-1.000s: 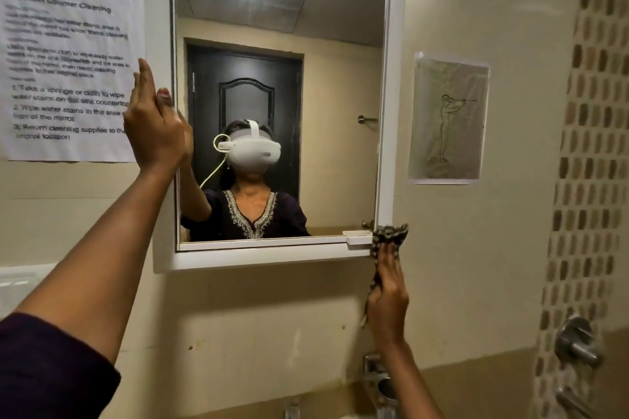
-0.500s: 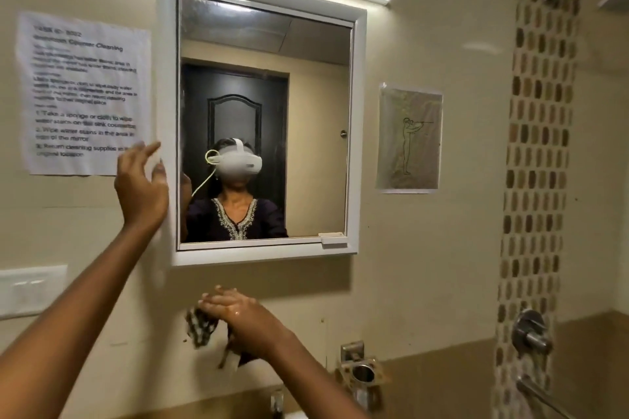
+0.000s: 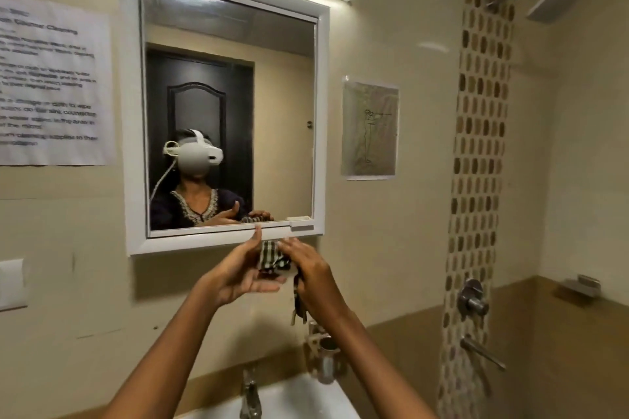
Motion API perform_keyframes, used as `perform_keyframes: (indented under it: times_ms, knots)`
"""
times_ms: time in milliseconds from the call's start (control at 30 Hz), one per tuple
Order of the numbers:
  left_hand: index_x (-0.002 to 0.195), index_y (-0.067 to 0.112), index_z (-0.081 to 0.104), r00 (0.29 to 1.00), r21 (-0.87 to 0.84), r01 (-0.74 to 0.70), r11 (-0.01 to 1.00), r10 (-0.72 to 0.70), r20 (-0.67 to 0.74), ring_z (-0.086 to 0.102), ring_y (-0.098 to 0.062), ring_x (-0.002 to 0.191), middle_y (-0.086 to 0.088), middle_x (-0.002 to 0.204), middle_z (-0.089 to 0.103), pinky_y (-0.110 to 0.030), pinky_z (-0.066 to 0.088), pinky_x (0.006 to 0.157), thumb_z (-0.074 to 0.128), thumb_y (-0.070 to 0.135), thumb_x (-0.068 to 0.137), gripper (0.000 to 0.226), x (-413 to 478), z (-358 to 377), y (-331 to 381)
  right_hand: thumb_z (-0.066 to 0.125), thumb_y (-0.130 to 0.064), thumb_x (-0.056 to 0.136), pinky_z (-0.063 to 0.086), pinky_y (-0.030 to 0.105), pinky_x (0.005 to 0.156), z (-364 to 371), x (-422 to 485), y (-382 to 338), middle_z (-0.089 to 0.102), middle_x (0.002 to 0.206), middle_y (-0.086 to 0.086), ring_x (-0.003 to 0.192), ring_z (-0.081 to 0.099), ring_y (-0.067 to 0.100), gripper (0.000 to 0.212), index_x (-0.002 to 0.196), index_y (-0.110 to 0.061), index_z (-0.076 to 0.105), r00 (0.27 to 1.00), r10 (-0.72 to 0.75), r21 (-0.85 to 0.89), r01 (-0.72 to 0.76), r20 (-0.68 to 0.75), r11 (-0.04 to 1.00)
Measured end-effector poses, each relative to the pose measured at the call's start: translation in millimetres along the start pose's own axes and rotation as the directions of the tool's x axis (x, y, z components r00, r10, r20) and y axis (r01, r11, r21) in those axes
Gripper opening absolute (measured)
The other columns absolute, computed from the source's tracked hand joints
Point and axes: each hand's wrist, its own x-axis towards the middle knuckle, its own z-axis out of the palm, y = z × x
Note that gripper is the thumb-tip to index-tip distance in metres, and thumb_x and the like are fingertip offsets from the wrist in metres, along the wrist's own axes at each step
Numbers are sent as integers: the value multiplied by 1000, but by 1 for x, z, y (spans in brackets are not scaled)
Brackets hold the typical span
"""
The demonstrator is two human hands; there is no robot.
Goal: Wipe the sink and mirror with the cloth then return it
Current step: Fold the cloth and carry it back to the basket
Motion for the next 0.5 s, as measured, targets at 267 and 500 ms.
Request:
perform_keyframes:
  times_ms: [267, 500]
  knots:
    - [95, 13, 65, 898, 413, -360, 837, 191, 396, 65, -20, 78, -4, 83, 69, -27, 54, 65, 68, 45, 66, 43, 32, 123, -4, 59, -47, 79, 39, 15, 100, -113, -91, 33, 26, 151, -10, 134, 34, 2, 55, 131, -41, 42, 967, 252, 464, -206, -38, 862]
    - [89, 10, 65, 742, 548, -554, 627, 74, 666, 55, -7, 62, 2, 72, 59, -17, 47, 51, 62, 16, 85, 8, 66, 290, -25, 74, -7, 75, 48, 12, 71, -259, -152, 79, 66, 89, -2, 79, 63, -5, 28, 100, -9, 60, 853, 489, 287, -429, -183, 856]
